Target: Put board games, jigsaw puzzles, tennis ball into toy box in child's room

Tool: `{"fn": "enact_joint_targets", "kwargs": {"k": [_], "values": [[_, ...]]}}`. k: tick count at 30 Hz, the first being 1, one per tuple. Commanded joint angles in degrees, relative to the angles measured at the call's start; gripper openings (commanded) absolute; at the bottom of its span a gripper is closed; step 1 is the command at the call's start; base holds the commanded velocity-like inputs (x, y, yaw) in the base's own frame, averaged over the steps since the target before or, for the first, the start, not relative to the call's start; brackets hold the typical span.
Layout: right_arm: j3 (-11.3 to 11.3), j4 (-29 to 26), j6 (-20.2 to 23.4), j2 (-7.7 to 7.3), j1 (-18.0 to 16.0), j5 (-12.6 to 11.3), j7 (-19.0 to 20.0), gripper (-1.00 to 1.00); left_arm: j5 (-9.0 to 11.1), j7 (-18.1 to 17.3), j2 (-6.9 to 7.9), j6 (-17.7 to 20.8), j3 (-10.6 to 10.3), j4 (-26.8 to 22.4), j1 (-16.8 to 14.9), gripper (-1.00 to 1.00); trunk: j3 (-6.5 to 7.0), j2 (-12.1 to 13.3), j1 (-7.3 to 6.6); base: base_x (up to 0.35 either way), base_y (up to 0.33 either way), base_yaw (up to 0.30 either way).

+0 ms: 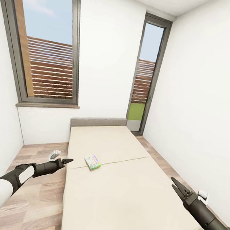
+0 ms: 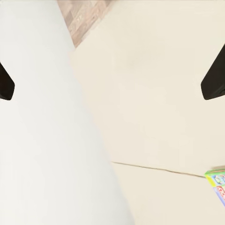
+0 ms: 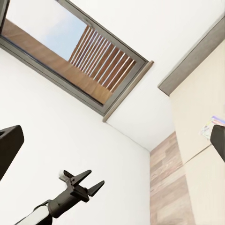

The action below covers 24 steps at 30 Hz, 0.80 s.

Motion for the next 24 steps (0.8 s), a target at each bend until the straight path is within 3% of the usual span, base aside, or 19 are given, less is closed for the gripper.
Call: {"fn": "enact_joint_targets", "kwargs": {"k": [1, 10, 24], "values": [[-0.09, 0.00, 0.36, 0.01, -0.03, -0.10, 0.09, 1.00, 0.19, -0.09, 0.00, 0.50, 0.14, -0.01, -0.01, 1.00, -0.02, -0.04, 0.02, 0.008, 0.086, -0.037], [-0.05, -0.01, 0.36, 0.01, -0.06, -0.09, 0.09, 1.00, 0.20, -0.09, 0.03, 0.49, 0.14, 0.01, -0.02, 1.00, -0.09, -0.04, 0.02, 0.002, 0.075, -0.024], [-0.05, -0.01, 0.36, 0.01, -0.07, -0.09, 0.09, 1.00, 0.18, -0.09, 0.03, 0.52, 0.19, 0.02, -0.01, 1.00, -0.49, -0.04, 0.02, 0.000, 0.004, -0.125]]}}
